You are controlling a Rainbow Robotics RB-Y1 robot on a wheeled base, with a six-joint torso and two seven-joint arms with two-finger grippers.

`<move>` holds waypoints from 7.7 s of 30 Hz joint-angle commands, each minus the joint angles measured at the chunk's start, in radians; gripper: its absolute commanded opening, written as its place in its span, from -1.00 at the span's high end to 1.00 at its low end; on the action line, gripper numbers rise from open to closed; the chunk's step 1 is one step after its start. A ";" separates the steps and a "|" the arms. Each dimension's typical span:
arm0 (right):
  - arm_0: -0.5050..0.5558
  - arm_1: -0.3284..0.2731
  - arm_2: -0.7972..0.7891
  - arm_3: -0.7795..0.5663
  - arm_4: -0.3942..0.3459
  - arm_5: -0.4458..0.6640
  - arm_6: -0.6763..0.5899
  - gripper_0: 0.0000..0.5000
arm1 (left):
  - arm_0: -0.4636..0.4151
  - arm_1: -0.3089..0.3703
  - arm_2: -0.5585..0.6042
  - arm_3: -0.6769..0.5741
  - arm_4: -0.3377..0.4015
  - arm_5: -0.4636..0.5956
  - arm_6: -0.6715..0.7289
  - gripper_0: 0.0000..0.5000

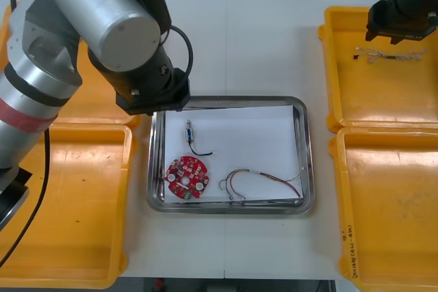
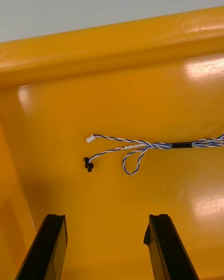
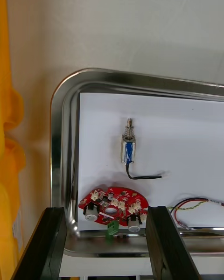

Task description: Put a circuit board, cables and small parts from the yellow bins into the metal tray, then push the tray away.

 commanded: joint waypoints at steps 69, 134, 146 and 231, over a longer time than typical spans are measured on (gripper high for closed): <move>-0.221 0.060 -0.193 0.600 0.187 -0.479 -0.255 -1.00 | -0.078 0.300 0.332 0.658 -0.118 -0.637 -0.770 -1.00; -0.141 0.076 -0.184 0.600 0.215 -0.573 -0.468 1.00 | -0.078 0.193 0.267 1.063 -0.100 -1.214 -0.849 -1.00; -0.141 0.065 -0.164 0.425 0.221 -0.326 -0.464 1.00 | -0.076 0.188 0.252 1.094 -0.092 -1.235 -0.844 -1.00; 0.335 0.143 -0.231 -0.640 0.156 0.369 -0.514 1.00 | 0.174 0.328 0.209 0.586 0.037 -0.858 -0.665 -1.00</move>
